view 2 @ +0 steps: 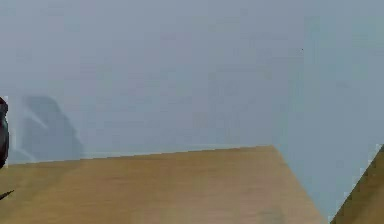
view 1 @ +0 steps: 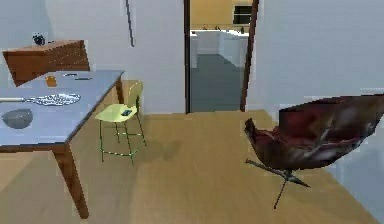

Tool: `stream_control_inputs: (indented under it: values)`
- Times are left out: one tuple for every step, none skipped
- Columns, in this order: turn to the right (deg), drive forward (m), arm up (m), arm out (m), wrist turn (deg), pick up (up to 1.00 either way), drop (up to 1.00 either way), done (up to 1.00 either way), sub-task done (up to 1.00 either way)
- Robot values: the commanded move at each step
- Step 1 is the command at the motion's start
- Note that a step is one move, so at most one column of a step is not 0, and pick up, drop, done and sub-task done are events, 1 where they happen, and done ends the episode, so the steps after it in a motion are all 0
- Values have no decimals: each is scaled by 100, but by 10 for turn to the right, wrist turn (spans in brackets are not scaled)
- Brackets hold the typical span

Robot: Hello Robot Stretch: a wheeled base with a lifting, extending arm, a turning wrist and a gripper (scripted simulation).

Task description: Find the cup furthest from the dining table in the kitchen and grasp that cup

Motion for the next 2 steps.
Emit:
stream_control_inputs:
  values:
    - [0,100,0,0,0,0,0,0,0]
    - [0,30,0,0,0,0,0,0,0]
